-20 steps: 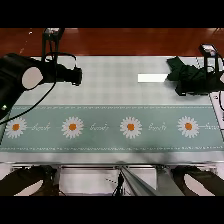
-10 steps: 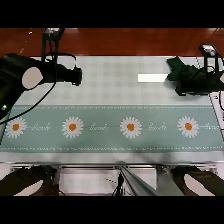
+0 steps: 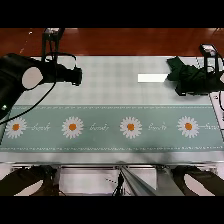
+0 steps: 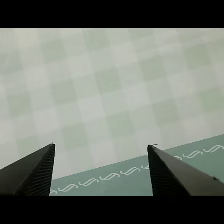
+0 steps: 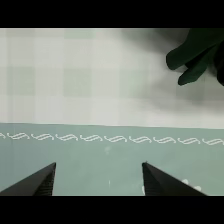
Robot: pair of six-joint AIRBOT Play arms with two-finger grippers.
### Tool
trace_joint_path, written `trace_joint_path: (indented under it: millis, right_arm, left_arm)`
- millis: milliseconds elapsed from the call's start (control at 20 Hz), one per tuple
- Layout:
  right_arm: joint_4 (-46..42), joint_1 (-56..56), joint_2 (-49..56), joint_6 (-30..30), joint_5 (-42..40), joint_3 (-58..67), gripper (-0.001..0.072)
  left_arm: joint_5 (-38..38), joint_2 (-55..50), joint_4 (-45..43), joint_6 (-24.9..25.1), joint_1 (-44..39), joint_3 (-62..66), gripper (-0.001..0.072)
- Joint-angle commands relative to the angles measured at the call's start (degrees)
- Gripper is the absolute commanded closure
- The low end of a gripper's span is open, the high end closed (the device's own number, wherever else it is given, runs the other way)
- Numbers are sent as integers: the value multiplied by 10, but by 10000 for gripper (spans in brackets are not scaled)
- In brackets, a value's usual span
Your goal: Fold the shirts.
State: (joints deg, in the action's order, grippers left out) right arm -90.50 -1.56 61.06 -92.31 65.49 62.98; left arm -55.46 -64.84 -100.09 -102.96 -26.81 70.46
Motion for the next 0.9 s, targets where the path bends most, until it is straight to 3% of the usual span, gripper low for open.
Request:
trace_joint_path:
  millis: [0,200,350,450,500,600,650,750,850]
  right_arm:
    - [6,0,0,0,-2,0,99]
    - [-5,0,1,0,-63,0,100]
    - [10,0,1,0,-65,0,100]
    - [-27,0,3,-2,-139,0,106]
    - [-90,1,7,-49,-193,0,107]
    - [-255,23,29,-218,-292,0,107]
    - [-296,50,48,-300,-322,0,106]
    - [-270,111,94,-369,-339,0,104]
    - [-197,164,141,-364,-333,0,103]
  left_arm:
    - [7,-2,0,0,0,0,-12]
    - [44,-3,0,0,0,0,-12]
    - [71,-3,0,0,0,0,-12]
    - [84,-5,0,0,1,0,-11]
    - [90,-7,0,0,1,0,-11]
    - [90,-8,0,0,1,0,-12]
    - [90,-8,0,0,1,0,-12]
    - [89,-8,0,0,1,0,-11]
    - [89,-8,0,0,0,0,-11]
